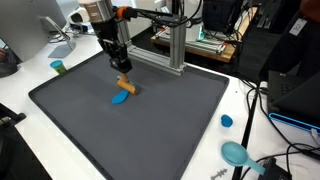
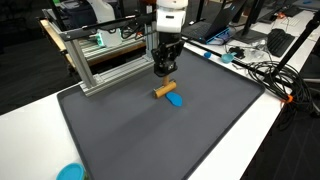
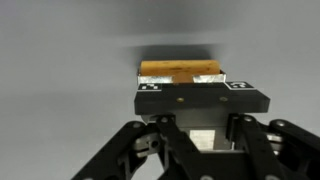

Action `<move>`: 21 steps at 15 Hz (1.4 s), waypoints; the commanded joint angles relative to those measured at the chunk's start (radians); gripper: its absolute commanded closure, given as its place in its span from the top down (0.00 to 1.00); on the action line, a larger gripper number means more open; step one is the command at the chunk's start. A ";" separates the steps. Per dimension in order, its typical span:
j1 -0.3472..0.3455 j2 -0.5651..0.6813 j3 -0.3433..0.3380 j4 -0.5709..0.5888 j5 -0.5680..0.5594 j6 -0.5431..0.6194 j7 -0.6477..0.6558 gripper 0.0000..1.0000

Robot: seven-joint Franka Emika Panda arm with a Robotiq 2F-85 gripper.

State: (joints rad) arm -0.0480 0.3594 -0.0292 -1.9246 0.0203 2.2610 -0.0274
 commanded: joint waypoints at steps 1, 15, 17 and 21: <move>-0.005 0.035 -0.008 0.030 -0.001 -0.031 0.010 0.22; 0.041 -0.317 0.078 -0.010 -0.003 -0.369 -0.500 0.22; 0.050 -0.314 0.079 0.029 -0.001 -0.429 -0.598 0.22; 0.055 -0.300 0.075 0.030 0.041 -0.410 -0.594 0.47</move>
State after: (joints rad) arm 0.0026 0.0597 0.0504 -1.8960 0.0621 1.8532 -0.6226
